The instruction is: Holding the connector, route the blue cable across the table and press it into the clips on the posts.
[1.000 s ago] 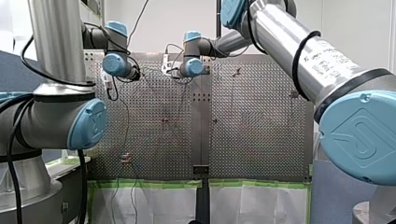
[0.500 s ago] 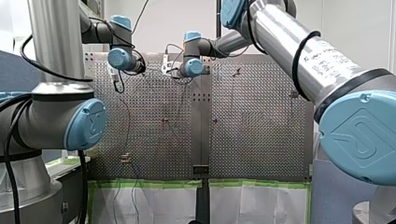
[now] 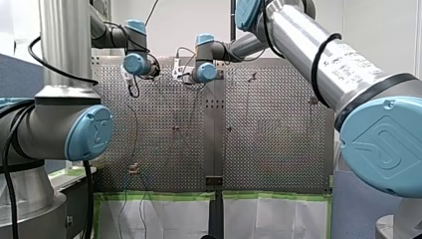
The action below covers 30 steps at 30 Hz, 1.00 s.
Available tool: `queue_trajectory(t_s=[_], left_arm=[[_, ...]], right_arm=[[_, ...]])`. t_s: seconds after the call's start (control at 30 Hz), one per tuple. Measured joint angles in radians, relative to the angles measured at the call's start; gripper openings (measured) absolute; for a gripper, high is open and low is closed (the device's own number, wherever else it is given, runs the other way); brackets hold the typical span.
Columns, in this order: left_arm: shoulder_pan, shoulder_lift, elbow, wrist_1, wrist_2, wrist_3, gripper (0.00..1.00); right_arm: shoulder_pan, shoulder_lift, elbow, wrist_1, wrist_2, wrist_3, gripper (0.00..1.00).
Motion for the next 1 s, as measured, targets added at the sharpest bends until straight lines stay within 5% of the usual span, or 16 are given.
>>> queue_trajectory(t_s=[0.3,0.57,1.0], left_arm=[[-0.002,-0.034,0.020,-0.013,-0.049,0.053,1.00],[-0.005,-0.049,0.059,0.005,-0.046,0.060,1.00],[-0.017,-0.152,0.146,-0.003,-0.071,0.091,1.00]], right_arm=[[-0.001,0.002,0.000,0.000,0.000,0.000,0.00],[-0.003,0.003,0.000,0.000,0.000,0.000,0.00],[-0.007,0.003,0.000,0.000,-0.001,0.000,0.00]])
